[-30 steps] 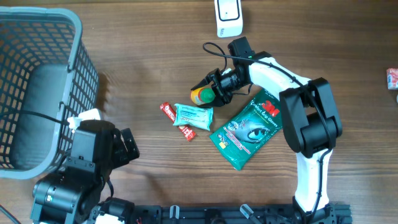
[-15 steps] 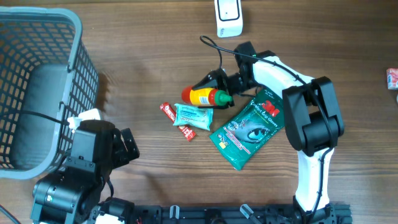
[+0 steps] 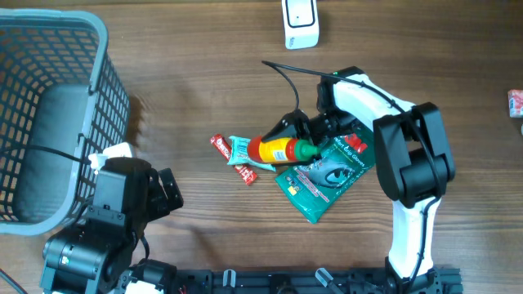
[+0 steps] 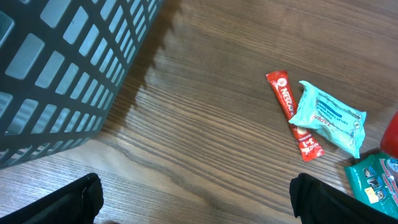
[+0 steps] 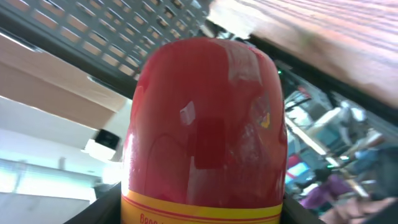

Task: Scan the item barcode
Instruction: 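Lift the sauce bottle and carry it toward the right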

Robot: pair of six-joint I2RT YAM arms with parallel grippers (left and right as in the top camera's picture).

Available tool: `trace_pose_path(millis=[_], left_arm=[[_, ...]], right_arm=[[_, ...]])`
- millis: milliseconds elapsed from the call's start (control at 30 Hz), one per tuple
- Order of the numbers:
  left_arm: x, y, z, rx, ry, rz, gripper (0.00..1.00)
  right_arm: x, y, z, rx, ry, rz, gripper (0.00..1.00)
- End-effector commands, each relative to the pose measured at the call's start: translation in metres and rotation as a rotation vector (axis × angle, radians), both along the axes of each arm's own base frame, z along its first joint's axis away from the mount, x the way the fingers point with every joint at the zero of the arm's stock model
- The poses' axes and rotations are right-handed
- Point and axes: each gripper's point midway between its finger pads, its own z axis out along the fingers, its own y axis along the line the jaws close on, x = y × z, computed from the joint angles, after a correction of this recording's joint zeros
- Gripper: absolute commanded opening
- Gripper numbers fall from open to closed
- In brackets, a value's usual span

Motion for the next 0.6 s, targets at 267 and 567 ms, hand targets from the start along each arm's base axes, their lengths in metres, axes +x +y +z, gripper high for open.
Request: trace_pose_path(millis=[267,567], left_arm=[[-0.0002,0.0001,0.0004,0.003,0.001,-0.01,1.0],[-0.0002,0.0001,0.0004,0.004,0.001,-0.01,1.0]], right_arm=[[-0.0189,0.0075,0.0166,0.023,-0.109,0.07,0.28],[-0.0192,0.0073,0.0178,0.014,-0.093,0.068,0.24]])
